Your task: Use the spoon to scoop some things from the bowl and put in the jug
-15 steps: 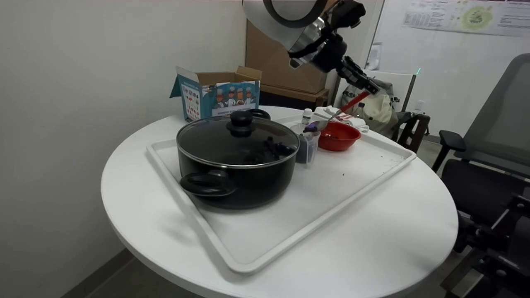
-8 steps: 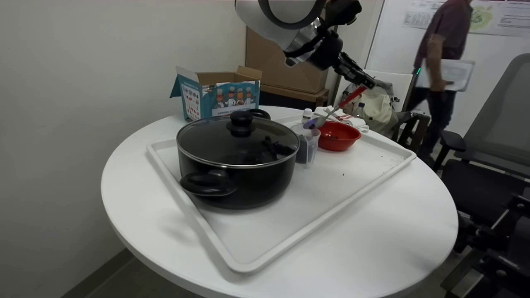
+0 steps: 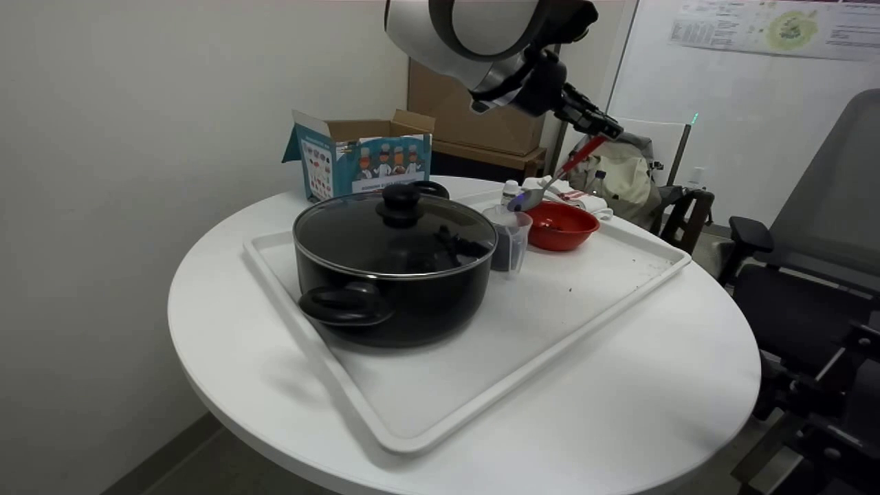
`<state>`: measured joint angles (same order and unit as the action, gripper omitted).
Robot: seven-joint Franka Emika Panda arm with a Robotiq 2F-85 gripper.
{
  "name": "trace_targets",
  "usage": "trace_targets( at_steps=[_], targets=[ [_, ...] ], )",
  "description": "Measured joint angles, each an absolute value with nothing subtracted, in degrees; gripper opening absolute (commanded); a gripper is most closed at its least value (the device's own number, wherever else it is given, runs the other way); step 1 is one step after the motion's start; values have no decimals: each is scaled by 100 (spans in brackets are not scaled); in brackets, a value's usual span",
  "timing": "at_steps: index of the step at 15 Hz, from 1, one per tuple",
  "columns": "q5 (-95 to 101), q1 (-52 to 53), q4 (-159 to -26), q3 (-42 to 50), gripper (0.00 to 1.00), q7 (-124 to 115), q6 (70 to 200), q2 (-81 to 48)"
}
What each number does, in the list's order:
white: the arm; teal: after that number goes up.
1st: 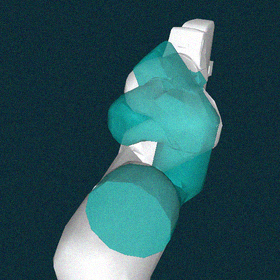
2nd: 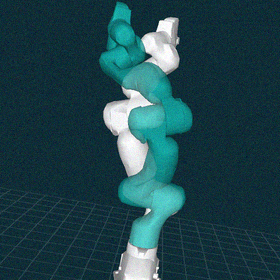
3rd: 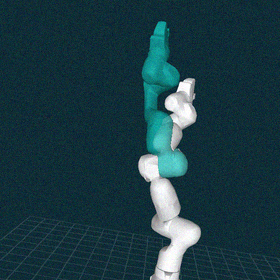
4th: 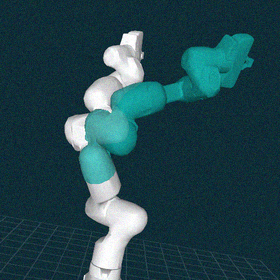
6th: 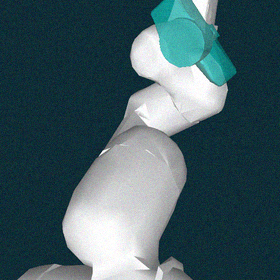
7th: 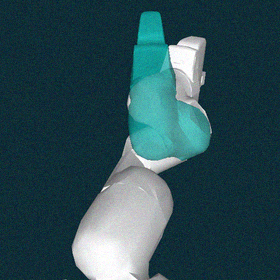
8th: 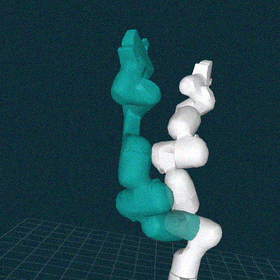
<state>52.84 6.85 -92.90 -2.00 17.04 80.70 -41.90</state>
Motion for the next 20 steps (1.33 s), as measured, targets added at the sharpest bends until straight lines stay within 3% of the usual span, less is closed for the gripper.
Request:
trace_targets(
  at_steps=[20],
  targets=[
    [6196, 707, -9603, -410, 5, 1624, 8043, -3999]
  ],
)
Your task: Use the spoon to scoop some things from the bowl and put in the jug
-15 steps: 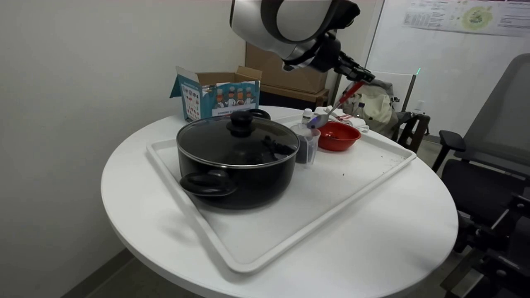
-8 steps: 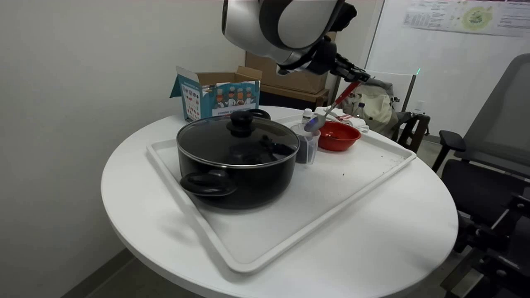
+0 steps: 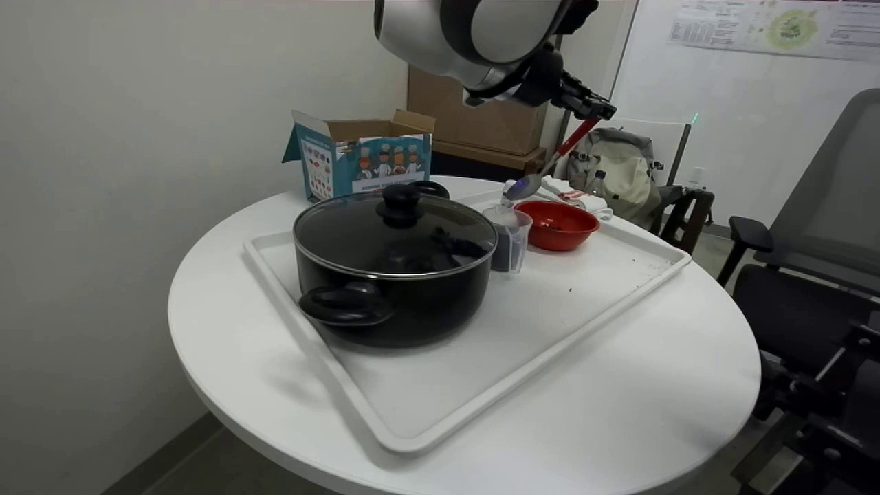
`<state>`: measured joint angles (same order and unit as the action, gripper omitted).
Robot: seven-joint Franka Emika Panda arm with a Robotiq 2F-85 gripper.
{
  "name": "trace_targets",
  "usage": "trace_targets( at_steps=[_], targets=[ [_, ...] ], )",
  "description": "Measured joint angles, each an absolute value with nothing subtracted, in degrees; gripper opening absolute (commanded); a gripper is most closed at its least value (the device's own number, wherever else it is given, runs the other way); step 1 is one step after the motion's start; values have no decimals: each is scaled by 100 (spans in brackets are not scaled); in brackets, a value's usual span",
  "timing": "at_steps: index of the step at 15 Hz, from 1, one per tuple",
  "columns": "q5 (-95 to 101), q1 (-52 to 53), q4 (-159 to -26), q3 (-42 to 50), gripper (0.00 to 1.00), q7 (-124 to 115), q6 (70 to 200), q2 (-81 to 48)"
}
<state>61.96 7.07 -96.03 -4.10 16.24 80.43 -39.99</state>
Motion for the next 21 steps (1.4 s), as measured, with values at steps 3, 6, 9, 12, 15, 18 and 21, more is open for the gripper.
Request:
trace_targets(
  at_steps=[3, 6, 9, 12, 15, 18, 21],
  targets=[
    [5713, 416, -9425, -396, 5, 1555, 8046, -3800],
    [5159, 35, -9192, -314, 5, 1555, 8040, -3671],
    [4524, -312, -9065, -152, 5, 1555, 8024, -3683],
    [3904, -558, -9028, -3, 5, 1543, 7985, -3803],
    [3420, -659, -8976, 96, 5, 1487, 7980, -4004],
    [3014, -681, -8797, 181, 5, 1445, 7980, -4264],
    [2645, -719, -8445, 280, 5, 1444, 7960, -4528]
  ],
)
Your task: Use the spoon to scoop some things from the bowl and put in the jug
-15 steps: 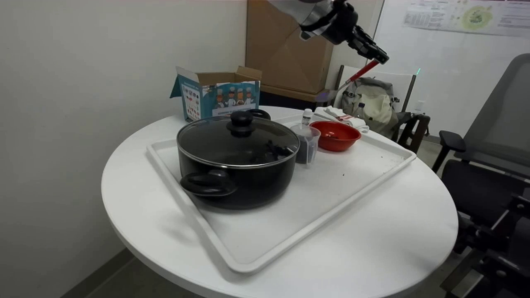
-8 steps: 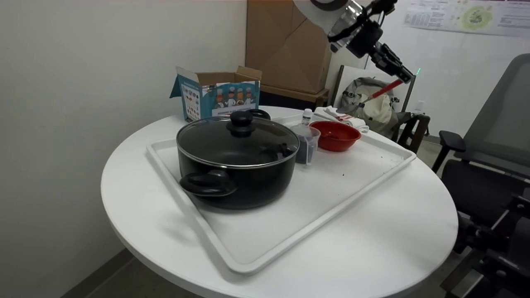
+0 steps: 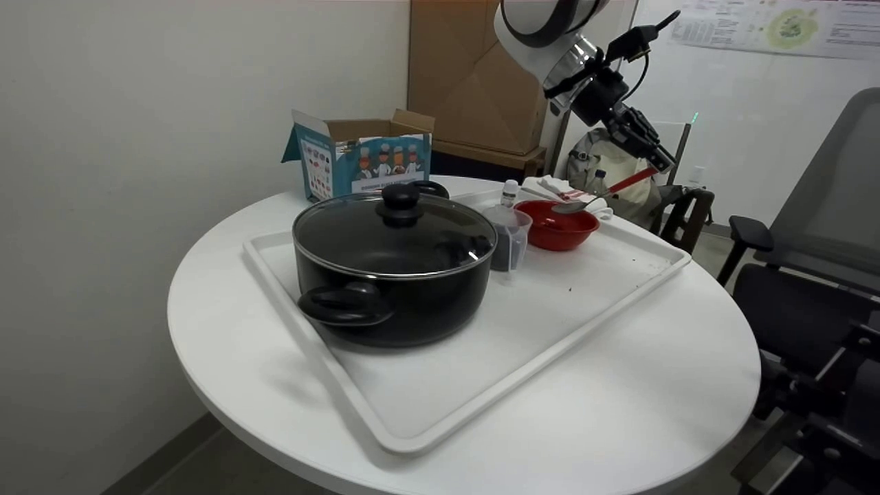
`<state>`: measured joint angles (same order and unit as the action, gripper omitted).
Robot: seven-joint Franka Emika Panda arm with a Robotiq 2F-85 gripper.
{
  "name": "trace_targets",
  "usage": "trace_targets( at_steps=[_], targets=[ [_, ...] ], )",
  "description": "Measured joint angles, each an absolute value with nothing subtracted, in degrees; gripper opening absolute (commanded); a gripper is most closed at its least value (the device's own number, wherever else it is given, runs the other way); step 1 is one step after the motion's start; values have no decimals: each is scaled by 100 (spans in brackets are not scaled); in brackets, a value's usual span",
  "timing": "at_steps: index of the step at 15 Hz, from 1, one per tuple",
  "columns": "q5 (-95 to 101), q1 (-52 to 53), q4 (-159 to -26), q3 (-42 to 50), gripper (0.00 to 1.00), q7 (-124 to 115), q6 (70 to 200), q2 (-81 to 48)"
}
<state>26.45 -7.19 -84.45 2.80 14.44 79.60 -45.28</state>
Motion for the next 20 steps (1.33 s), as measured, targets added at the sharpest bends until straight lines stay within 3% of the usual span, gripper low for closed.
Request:
trace_targets(
  at_steps=[20],
  targets=[
    [1393, -1142, -6143, 401, 5, 1445, 7330, -6195]
  ],
)
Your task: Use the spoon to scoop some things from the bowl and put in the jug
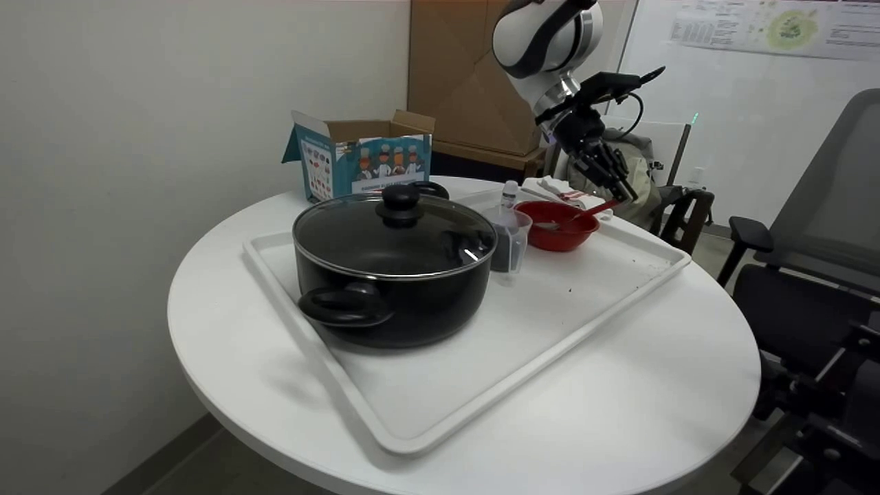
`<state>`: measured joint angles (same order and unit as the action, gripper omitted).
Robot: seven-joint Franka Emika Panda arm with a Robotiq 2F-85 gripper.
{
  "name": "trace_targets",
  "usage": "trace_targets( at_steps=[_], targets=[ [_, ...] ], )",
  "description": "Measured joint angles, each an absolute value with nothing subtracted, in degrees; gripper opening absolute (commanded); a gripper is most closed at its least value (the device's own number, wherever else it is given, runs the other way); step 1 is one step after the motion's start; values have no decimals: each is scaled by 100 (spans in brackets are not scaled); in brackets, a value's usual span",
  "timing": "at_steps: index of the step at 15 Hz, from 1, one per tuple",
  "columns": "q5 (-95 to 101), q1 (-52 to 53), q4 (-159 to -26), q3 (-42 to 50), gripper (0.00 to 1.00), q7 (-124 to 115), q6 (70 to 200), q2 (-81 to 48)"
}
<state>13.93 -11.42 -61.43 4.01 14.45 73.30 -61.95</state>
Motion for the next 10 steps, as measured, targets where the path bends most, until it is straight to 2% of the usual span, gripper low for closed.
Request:
trace_targets(
  at_steps=[6, 7, 8, 10],
  targets=[
    [1393, -1261, -5909, 441, 5, 1445, 7286, -6478],
    [1393, -1263, -5894, 445, 21, 1445, 7285, -6501],
    [1393, -1263, -5883, 446, 43, 1445, 7283, -6516],
    [1393, -1260, -5874, 446, 49, 1445, 7283, -6537]
  ],
)
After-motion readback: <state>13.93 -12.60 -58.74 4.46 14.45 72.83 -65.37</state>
